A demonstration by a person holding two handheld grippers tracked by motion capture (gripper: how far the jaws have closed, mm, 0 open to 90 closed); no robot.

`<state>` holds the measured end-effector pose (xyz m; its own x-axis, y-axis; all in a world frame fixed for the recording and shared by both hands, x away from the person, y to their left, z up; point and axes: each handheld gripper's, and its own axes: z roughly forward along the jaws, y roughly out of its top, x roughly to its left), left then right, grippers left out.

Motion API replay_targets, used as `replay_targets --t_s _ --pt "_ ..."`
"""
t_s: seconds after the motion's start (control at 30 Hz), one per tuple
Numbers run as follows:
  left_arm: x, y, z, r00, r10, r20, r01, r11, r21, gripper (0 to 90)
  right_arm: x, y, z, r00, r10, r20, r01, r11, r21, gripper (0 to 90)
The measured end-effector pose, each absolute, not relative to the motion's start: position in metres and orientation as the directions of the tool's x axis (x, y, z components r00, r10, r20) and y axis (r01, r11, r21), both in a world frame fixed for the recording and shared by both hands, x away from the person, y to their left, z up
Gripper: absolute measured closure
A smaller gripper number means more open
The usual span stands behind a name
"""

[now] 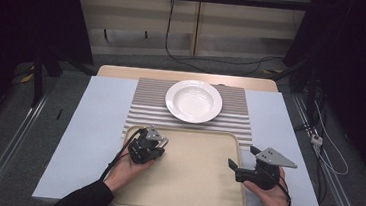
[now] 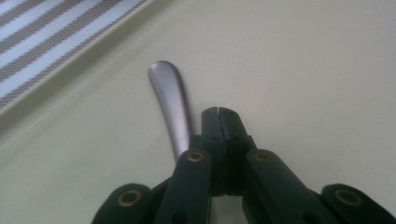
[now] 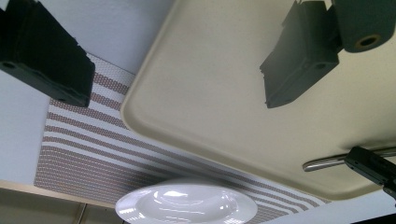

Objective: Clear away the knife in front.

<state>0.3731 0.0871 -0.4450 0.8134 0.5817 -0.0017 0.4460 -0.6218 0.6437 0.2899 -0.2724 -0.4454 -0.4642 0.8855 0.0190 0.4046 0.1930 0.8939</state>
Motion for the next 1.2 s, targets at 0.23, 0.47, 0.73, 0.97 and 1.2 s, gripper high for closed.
replay_targets --t_s 0.23,0.47,0.73,0.97,1.2 --pt "0.376 0.091 -0.446 0.830 0.557 -0.016 0.432 -0.626 0.649 90.0 0.289 -0.272 -0.445 -0.465 0.885 0.016 0.402 0.195 0.895 9.4" --pt "0.376 0.093 -0.443 0.821 0.571 -0.001 0.448 -0.644 0.620 90.0 0.290 -0.272 -0.445 -0.466 0.885 0.018 0.403 0.194 0.894 9.4" --pt "0.376 0.098 -0.442 0.820 0.572 0.003 0.450 -0.648 0.614 90.0 0.290 -0.272 -0.445 -0.467 0.884 0.019 0.404 0.194 0.894 9.4" --pt "0.376 0.103 -0.442 0.817 0.577 -0.005 0.459 -0.644 0.612 90.0 0.290 -0.272 -0.445 -0.467 0.884 0.020 0.404 0.193 0.894 9.4" --pt "0.375 0.106 -0.441 0.809 0.588 -0.006 0.470 -0.639 0.609 90.0 0.290 -0.272 -0.445 -0.468 0.884 0.020 0.404 0.194 0.894 9.4"
